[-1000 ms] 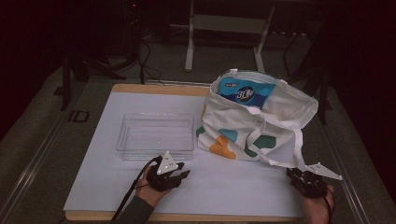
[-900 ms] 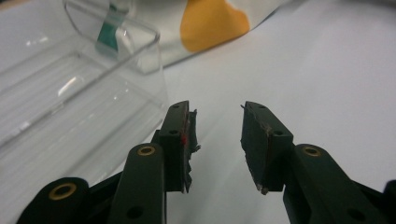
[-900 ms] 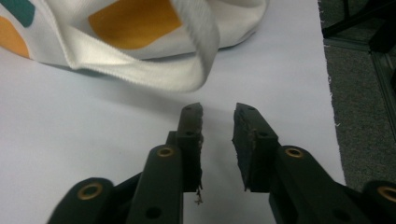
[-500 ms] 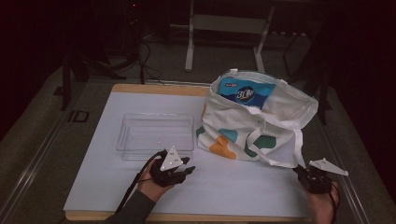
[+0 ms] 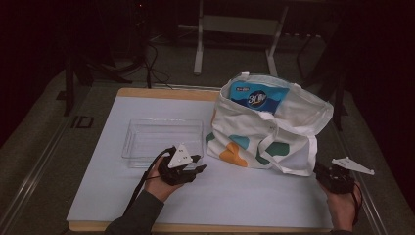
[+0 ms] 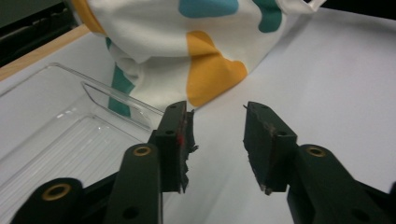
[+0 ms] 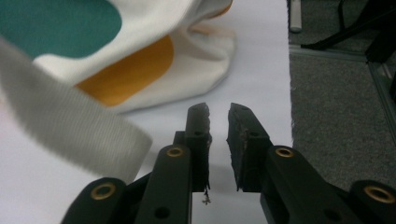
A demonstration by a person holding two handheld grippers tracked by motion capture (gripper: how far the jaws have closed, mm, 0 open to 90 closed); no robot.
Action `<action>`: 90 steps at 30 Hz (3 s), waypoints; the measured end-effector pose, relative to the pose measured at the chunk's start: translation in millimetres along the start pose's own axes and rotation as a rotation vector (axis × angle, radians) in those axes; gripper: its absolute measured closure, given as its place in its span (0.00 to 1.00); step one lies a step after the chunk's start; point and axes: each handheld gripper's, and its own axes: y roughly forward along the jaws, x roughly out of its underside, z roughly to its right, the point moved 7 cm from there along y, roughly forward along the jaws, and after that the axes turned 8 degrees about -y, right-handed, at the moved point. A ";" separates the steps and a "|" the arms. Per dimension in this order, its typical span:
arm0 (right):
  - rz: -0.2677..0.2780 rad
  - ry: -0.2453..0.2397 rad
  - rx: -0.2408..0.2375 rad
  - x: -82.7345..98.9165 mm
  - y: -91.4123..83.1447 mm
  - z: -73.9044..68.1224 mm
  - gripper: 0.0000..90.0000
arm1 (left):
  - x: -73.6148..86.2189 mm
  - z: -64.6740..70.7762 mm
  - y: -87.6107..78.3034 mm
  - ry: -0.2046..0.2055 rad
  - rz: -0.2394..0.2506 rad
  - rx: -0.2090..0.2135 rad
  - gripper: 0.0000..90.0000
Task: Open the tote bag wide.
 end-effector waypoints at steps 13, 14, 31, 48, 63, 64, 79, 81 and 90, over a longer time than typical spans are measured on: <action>0.007 0.005 0.000 -19.0 3.5 7.7 0.82 | -10.4 -16.2 1.4 -0.035 0.011 -0.007 0.66; 0.011 0.006 -0.006 -23.3 5.3 7.4 0.81 | -10.7 -16.8 2.2 -0.031 0.006 -0.008 0.66; 0.061 0.091 -0.070 -59.3 16.8 9.4 0.67 | -37.6 -29.5 14.1 0.024 -0.012 -0.041 0.63; 0.059 0.155 -0.115 -77.6 33.7 13.4 0.69 | -68.8 -43.5 32.1 0.002 0.003 -0.053 0.63; 0.103 0.138 -0.133 -77.9 32.8 9.1 0.99 | -127.3 -64.1 47.2 -0.046 0.088 -0.085 0.76; 0.103 0.138 -0.133 -77.9 32.8 9.1 0.99 | -127.3 -64.1 47.2 -0.046 0.088 -0.085 0.81; 0.146 0.118 -0.128 -94.6 24.0 4.6 0.99 | -130.3 -64.6 40.3 -0.045 0.091 -0.092 0.95; 0.149 0.113 -0.131 -95.6 23.0 4.1 0.99 | -130.1 -64.9 39.6 -0.052 0.090 -0.086 0.95; 0.141 0.099 -0.138 -95.0 23.0 1.6 0.99 | -122.7 -67.7 40.8 -0.086 0.076 -0.061 0.94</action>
